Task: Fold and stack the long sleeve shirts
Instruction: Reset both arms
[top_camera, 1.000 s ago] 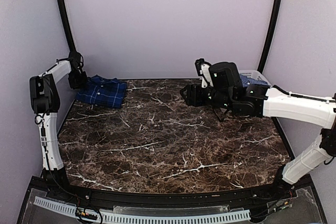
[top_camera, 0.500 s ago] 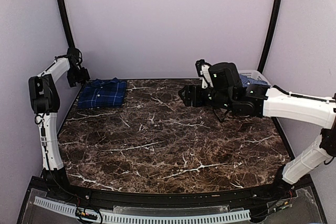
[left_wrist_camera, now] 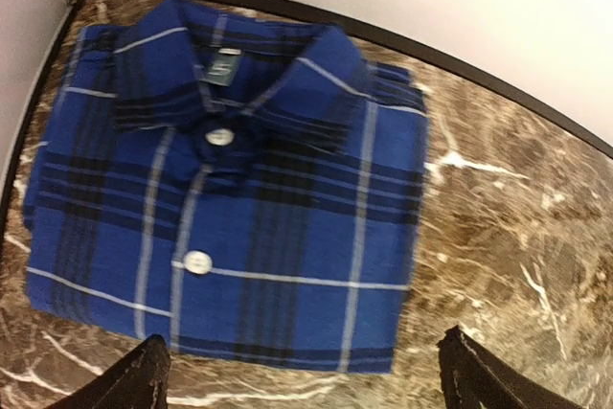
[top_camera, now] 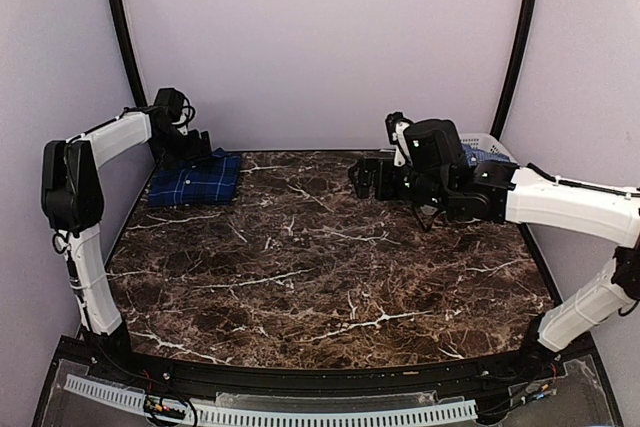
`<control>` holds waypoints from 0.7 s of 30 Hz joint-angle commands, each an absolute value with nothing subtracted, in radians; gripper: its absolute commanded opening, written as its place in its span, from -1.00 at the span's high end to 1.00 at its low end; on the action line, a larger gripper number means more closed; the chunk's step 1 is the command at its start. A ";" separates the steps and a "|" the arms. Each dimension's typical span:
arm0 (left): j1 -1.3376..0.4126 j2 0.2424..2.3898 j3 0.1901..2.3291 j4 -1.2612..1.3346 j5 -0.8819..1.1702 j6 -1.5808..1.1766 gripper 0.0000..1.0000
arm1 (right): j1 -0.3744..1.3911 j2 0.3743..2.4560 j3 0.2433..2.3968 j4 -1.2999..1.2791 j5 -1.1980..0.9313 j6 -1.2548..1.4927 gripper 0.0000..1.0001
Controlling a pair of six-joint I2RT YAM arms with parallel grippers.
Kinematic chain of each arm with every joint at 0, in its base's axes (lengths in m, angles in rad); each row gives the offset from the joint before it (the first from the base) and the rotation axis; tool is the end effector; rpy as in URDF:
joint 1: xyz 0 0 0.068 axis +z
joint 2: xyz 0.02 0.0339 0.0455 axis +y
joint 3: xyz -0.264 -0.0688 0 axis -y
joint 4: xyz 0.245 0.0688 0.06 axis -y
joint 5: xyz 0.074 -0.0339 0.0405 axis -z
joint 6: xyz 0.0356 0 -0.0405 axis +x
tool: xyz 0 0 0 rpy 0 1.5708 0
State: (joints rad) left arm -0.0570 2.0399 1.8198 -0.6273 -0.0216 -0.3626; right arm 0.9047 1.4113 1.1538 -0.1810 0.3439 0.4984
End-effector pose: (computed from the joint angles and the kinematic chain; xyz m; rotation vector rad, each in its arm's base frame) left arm 0.4634 -0.0257 0.2719 -0.3788 2.3949 -0.1654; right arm 0.2119 0.2502 0.3241 -0.1886 2.0171 0.5589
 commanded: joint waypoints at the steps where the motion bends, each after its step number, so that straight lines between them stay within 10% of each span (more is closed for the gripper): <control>1: -0.132 1.845 1.643 -0.464 0.073 -0.378 -0.95 | 0.893 1.369 1.119 -0.166 0.388 0.518 -0.97; 21: -0.565 1.395 1.105 -0.118 0.224 -0.314 -0.98 | 0.890 1.168 0.913 -0.136 0.471 0.576 -0.97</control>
